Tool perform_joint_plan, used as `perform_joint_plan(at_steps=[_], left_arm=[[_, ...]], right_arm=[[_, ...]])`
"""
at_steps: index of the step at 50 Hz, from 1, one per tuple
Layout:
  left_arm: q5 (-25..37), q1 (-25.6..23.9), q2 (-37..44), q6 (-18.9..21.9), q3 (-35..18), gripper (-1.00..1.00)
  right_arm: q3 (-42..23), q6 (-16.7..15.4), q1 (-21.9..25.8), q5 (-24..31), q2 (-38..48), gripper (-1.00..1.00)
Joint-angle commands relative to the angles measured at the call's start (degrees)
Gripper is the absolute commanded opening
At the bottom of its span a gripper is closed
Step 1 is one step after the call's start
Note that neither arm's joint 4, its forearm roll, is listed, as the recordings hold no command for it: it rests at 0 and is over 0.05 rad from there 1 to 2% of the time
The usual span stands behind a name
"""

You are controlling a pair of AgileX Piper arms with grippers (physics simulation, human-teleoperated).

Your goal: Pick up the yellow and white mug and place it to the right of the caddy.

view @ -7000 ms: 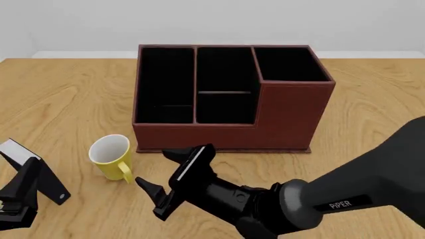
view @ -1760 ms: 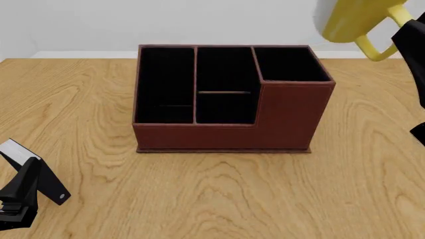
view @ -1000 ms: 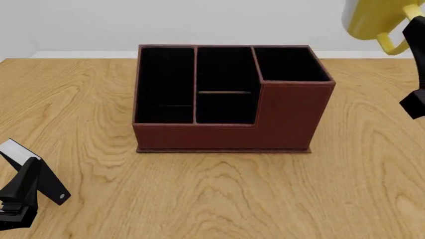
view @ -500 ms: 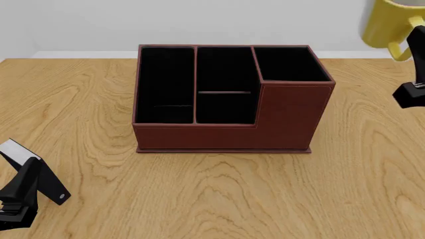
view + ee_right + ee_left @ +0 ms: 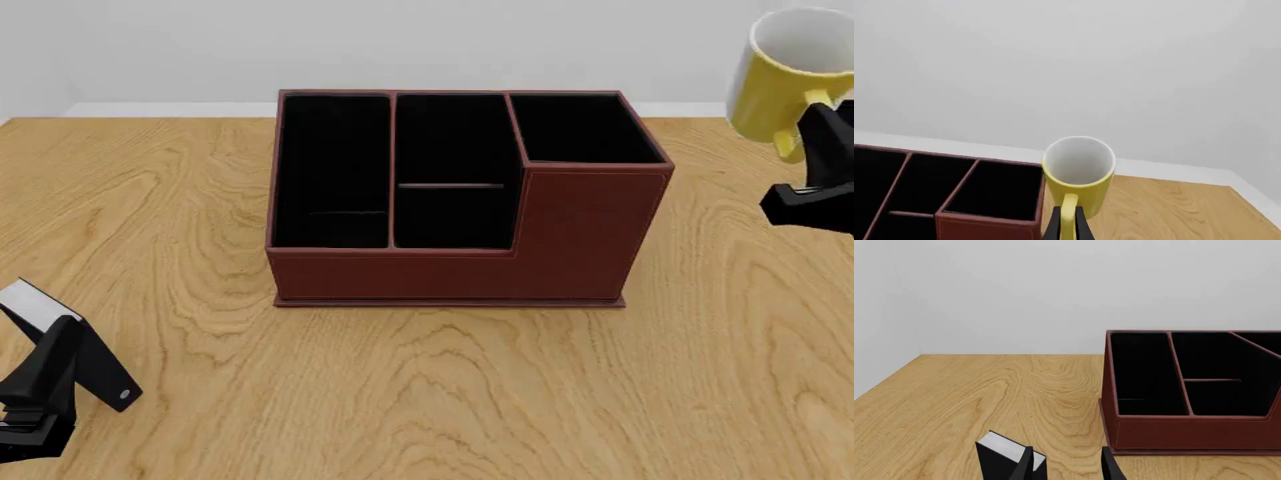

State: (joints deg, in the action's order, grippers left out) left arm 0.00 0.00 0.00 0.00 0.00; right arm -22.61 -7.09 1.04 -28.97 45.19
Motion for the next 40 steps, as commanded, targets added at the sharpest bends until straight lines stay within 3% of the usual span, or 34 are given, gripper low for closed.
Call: perform_joint_plan(at_steps=[1, 40], left_arm=[[0.00, 0.00, 0.00, 0.00, 0.00, 1.00], [0.00, 0.00, 0.00, 0.00, 0.00, 1.00]], right_arm=[[3.33, 1.46, -2.01, -6.67, 5.34, -1.00], [9.89, -0.44, -4.85, -27.69, 27.19, -1.00]])
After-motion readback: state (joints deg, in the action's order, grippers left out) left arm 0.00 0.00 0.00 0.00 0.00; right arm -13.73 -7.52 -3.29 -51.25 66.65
